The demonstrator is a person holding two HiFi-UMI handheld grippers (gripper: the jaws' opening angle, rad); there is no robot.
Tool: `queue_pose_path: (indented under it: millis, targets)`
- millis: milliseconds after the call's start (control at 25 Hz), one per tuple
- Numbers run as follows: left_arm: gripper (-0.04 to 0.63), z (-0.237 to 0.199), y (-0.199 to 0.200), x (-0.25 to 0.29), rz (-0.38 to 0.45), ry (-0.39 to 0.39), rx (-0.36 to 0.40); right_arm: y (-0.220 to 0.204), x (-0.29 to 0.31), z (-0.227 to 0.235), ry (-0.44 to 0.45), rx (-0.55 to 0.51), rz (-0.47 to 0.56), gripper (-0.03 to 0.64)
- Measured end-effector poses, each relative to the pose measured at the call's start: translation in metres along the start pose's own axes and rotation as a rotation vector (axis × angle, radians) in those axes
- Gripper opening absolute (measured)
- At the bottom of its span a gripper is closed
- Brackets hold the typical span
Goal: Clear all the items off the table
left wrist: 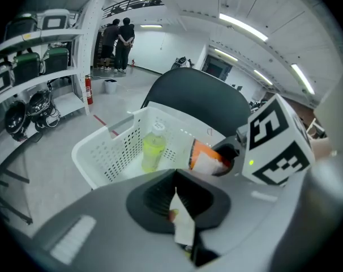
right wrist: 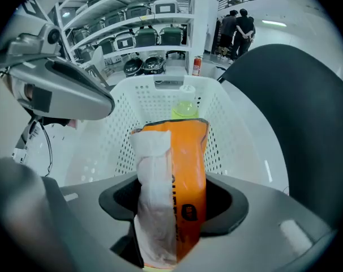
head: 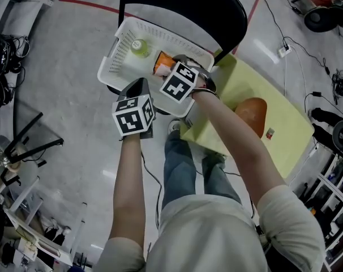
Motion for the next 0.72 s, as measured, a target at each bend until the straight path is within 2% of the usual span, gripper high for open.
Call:
queue_pose_path:
  millis: [280, 360, 480, 720]
  targets:
    - [0.009, -0.006, 0.001, 0.011, -0.008, -0.003, -0.023, -0.001, 0.020, 0.006, 0.009, -0.013, -0.034, 0.288]
    - [0.009, -0.007, 0.001, 0.012, -0.007, -0.002, -0.025, 0.002, 0.021, 0.009, 0.003, 0.001, -0.028, 0.310]
    - [0.009, -0.007, -0.002, 0.012, -0.011, -0.002, -0.027, 0.009, 0.019, 0.015, -0.023, 0.039, 0.003, 0.384]
    - [0.009, -0.005, -0.004, 0.008, -0.015, 0.000, -0.036, 0.018, 0.007, 0.021, -0.044, 0.058, 0.036, 0.390]
Point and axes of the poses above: the fingertips, and each gripper's own axes: x forward along the fingers, z to its right, y out of its top, the point moved 1 cm from there along -x, backward along the fingers, and after that the axes turned 3 degrees about -x, right-handed, at the moved point
